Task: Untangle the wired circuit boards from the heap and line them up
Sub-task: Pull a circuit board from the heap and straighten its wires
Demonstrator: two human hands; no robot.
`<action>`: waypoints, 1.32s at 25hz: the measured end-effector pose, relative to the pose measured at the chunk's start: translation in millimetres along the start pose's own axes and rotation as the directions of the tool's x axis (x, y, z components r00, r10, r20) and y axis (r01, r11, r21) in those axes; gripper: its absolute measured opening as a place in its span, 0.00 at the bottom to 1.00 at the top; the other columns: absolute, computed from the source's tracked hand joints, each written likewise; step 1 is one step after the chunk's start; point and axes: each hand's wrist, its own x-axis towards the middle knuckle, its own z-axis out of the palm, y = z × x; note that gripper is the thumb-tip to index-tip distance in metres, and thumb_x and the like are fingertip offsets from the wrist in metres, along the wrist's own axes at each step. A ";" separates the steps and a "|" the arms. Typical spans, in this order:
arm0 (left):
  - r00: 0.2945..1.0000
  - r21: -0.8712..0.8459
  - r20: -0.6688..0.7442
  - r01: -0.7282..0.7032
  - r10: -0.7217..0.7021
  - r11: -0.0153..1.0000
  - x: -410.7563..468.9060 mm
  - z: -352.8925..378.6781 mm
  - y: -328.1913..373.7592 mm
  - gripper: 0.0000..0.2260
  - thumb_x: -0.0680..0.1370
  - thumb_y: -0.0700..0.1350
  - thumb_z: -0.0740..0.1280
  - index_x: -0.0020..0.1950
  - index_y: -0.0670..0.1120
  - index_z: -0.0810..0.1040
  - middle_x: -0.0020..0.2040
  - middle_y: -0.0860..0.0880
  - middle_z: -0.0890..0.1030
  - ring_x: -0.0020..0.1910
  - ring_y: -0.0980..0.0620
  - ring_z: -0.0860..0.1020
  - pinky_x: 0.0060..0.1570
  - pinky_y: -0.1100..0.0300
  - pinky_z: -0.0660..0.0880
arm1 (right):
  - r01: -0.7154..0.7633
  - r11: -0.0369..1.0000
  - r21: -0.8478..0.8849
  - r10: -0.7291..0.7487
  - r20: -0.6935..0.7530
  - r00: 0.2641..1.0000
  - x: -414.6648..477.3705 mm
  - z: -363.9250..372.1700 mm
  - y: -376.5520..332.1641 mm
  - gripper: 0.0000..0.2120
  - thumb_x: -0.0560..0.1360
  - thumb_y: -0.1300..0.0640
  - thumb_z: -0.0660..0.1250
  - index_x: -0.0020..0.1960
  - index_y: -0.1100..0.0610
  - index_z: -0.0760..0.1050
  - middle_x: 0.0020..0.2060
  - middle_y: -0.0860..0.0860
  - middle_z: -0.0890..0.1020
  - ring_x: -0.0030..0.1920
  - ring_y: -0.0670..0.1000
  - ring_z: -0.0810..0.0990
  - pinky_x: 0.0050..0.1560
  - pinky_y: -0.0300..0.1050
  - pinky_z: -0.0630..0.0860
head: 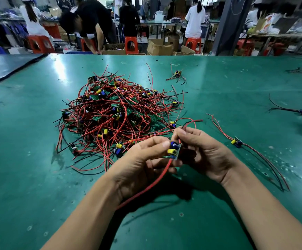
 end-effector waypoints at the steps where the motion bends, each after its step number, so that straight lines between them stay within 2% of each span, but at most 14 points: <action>1: 1.000 0.020 -0.004 -0.006 0.006 1.000 0.6 0.4 -0.8 0.09 0.71 0.39 0.73 0.49 0.43 0.78 0.43 0.44 0.84 0.37 0.47 0.84 0.38 0.58 0.81 | 0.004 0.999 -0.033 -0.005 -0.034 0.999 1.2 -1.1 -0.5 0.19 0.56 0.44 0.84 0.39 0.53 0.83 0.34 0.49 0.78 0.32 0.46 0.73 0.36 0.45 0.57; 3: 0.998 0.048 -0.045 -0.033 0.035 0.998 3.5 0.5 -2.5 0.10 0.68 0.34 0.75 0.44 0.44 0.78 0.42 0.43 0.84 0.37 0.47 0.84 0.41 0.56 0.82 | 0.003 0.998 -0.069 -0.009 -0.095 0.995 3.9 -2.5 -0.7 0.16 0.59 0.46 0.83 0.40 0.53 0.84 0.34 0.50 0.78 0.32 0.46 0.73 0.36 0.40 0.65; 6: 0.993 0.093 -0.096 -0.065 0.074 0.994 6.1 0.2 -4.9 0.11 0.63 0.35 0.74 0.43 0.44 0.80 0.40 0.43 0.83 0.37 0.48 0.84 0.41 0.57 0.81 | -0.037 0.997 -0.061 0.030 -0.111 0.993 4.7 -3.9 0.5 0.09 0.66 0.52 0.78 0.44 0.54 0.85 0.36 0.53 0.82 0.31 0.48 0.79 0.35 0.40 0.76; 8: 0.990 0.113 -0.121 -0.054 0.068 0.992 6.5 -0.6 -5.3 0.11 0.63 0.34 0.74 0.44 0.43 0.82 0.40 0.43 0.83 0.36 0.49 0.83 0.39 0.59 0.81 | -0.083 0.993 -0.084 0.074 -0.109 0.991 4.8 -4.4 2.0 0.08 0.71 0.53 0.76 0.48 0.55 0.85 0.39 0.62 0.77 0.34 0.52 0.76 0.37 0.43 0.73; 10: 0.990 0.135 -0.131 -0.033 0.051 0.990 6.8 -1.6 -5.0 0.09 0.64 0.36 0.73 0.43 0.43 0.84 0.40 0.42 0.84 0.35 0.49 0.82 0.38 0.60 0.81 | -0.114 0.981 -0.158 0.092 -0.140 0.986 5.0 -7.1 4.1 0.11 0.72 0.52 0.75 0.52 0.55 0.84 0.44 0.64 0.71 0.39 0.53 0.69 0.39 0.45 0.67; 12: 0.989 0.172 -0.136 -0.026 0.050 0.985 7.0 -1.2 -5.7 0.07 0.66 0.41 0.74 0.43 0.43 0.83 0.39 0.44 0.82 0.34 0.51 0.80 0.37 0.60 0.80 | -0.114 0.974 -0.197 0.088 -0.136 0.987 5.0 -7.6 5.2 0.12 0.75 0.52 0.73 0.55 0.56 0.84 0.46 0.65 0.74 0.43 0.58 0.70 0.43 0.48 0.70; 14: 0.984 0.217 -0.167 -0.029 0.066 0.976 8.2 -1.3 -8.3 0.06 0.70 0.41 0.73 0.45 0.42 0.80 0.36 0.46 0.80 0.30 0.53 0.78 0.34 0.61 0.79 | -0.103 0.973 -0.208 0.086 -0.089 0.992 3.9 -5.4 6.7 0.12 0.77 0.53 0.70 0.56 0.57 0.83 0.48 0.64 0.81 0.48 0.62 0.75 0.53 0.59 0.76; 17: 0.969 0.309 -0.223 -0.036 0.109 0.950 10.4 -2.0 -11.5 0.01 0.75 0.37 0.70 0.45 0.40 0.81 0.36 0.47 0.81 0.32 0.53 0.78 0.34 0.62 0.77 | -0.088 0.958 -0.272 0.068 -0.082 0.994 4.2 -2.2 7.8 0.10 0.78 0.54 0.68 0.56 0.57 0.84 0.50 0.60 0.84 0.50 0.59 0.80 0.60 0.68 0.74; 20: 0.958 0.369 -0.247 -0.045 0.145 0.928 10.9 -2.8 -13.6 0.03 0.75 0.37 0.71 0.42 0.40 0.84 0.40 0.42 0.83 0.38 0.49 0.79 0.40 0.58 0.76 | -0.061 0.944 -0.325 0.030 -0.100 0.995 4.4 -1.0 9.0 0.11 0.79 0.56 0.67 0.58 0.56 0.83 0.48 0.56 0.86 0.45 0.52 0.84 0.48 0.50 0.82; 22: 0.956 0.394 -0.243 -0.055 0.162 0.917 10.3 -2.7 -15.0 0.05 0.75 0.37 0.70 0.40 0.40 0.84 0.40 0.40 0.83 0.38 0.48 0.79 0.40 0.57 0.77 | -0.060 0.930 -0.363 0.021 -0.111 0.994 4.2 -1.0 9.9 0.10 0.79 0.57 0.67 0.57 0.56 0.84 0.47 0.57 0.87 0.41 0.49 0.84 0.39 0.40 0.80; 25: 0.953 0.438 -0.243 -0.061 0.183 0.897 10.5 -3.2 -17.4 0.06 0.75 0.34 0.70 0.39 0.39 0.84 0.37 0.41 0.82 0.35 0.48 0.80 0.37 0.60 0.79 | -0.061 0.859 -0.508 -0.037 -0.181 0.983 5.2 -4.7 10.5 0.07 0.76 0.55 0.72 0.47 0.59 0.85 0.43 0.60 0.84 0.33 0.47 0.76 0.33 0.37 0.71; 28: 0.947 0.519 -0.241 -0.060 0.213 0.853 11.2 -3.9 -19.3 0.08 0.75 0.34 0.70 0.36 0.40 0.83 0.34 0.44 0.81 0.33 0.50 0.79 0.33 0.64 0.77 | -0.042 0.798 -0.602 -0.119 -0.226 0.967 7.3 -8.2 12.5 0.11 0.75 0.54 0.74 0.38 0.61 0.81 0.37 0.61 0.80 0.28 0.44 0.66 0.28 0.35 0.61; 31: 0.943 0.599 -0.235 -0.049 0.234 0.799 12.0 -2.9 -20.8 0.06 0.74 0.37 0.71 0.36 0.39 0.83 0.30 0.47 0.79 0.27 0.56 0.74 0.31 0.68 0.71 | -0.031 0.746 -0.665 -0.188 -0.255 0.948 8.3 -11.2 13.6 0.15 0.77 0.54 0.73 0.39 0.65 0.78 0.22 0.41 0.73 0.23 0.40 0.68 0.26 0.28 0.63; 33: 0.945 0.651 -0.223 -0.039 0.240 0.758 12.3 -2.2 -21.7 0.05 0.73 0.40 0.72 0.37 0.40 0.83 0.29 0.49 0.78 0.27 0.56 0.71 0.31 0.67 0.69 | -0.021 0.683 -0.730 -0.277 -0.286 0.917 8.7 -12.1 12.5 0.11 0.76 0.54 0.73 0.37 0.57 0.81 0.26 0.40 0.79 0.28 0.37 0.74 0.32 0.26 0.67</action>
